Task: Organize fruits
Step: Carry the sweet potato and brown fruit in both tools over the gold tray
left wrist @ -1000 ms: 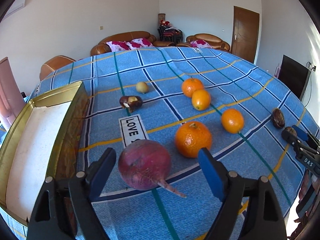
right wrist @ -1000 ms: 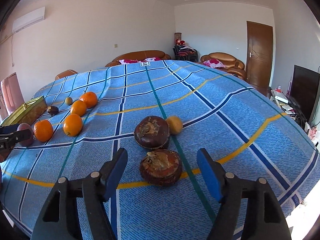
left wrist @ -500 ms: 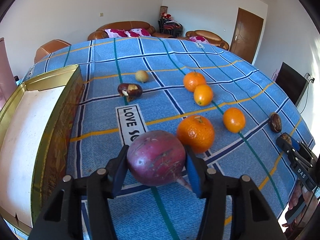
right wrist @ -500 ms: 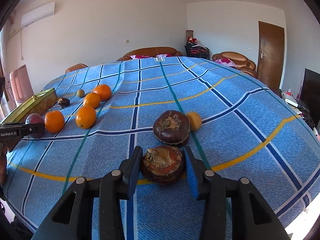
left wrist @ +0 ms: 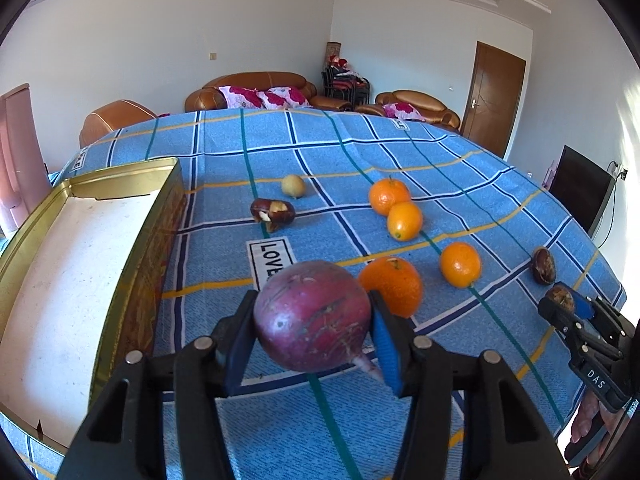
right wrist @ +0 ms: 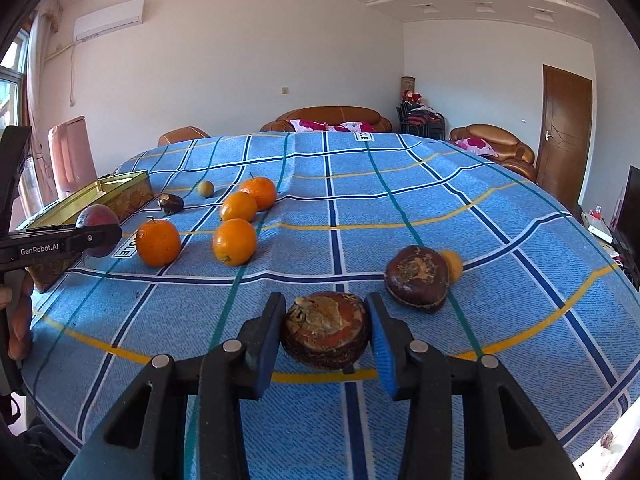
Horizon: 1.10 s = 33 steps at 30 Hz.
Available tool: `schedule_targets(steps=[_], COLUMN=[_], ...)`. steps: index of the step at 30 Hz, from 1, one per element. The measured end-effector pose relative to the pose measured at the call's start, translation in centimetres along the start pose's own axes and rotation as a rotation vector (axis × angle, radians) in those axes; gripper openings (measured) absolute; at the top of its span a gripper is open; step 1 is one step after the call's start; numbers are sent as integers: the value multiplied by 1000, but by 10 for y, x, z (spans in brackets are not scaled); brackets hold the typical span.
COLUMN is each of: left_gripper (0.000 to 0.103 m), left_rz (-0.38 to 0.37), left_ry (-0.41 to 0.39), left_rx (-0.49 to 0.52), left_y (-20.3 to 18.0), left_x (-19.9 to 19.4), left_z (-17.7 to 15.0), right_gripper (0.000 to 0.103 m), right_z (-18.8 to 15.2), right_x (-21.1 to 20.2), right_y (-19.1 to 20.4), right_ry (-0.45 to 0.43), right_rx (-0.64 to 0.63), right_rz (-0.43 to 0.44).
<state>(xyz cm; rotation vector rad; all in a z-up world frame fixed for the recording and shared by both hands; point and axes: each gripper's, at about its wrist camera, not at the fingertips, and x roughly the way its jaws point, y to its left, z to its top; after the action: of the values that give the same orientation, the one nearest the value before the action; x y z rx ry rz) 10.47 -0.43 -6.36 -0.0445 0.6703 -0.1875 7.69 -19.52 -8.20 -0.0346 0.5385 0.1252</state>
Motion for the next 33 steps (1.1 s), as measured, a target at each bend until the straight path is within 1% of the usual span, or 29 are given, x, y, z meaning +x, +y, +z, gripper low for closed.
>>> schedule_targets(steps=[10,21,33], left_gripper=[55,55,55], left_rz=[28,56,65], left_ry=[-77,-136,-190], left_rx=[5,36,57], left_y=[1,-3,-7], left_x=[-14,-25,-36], left_z=[-2,-5,-6], right_gripper=[43,43,43], right_z=[7,14,19], right_x=[-3,-7,-14], right_y=[22,42,50], right_ry=[-30,-61,-99], right_rx=[-37,-70,-83], right_rz=[47,85,102])
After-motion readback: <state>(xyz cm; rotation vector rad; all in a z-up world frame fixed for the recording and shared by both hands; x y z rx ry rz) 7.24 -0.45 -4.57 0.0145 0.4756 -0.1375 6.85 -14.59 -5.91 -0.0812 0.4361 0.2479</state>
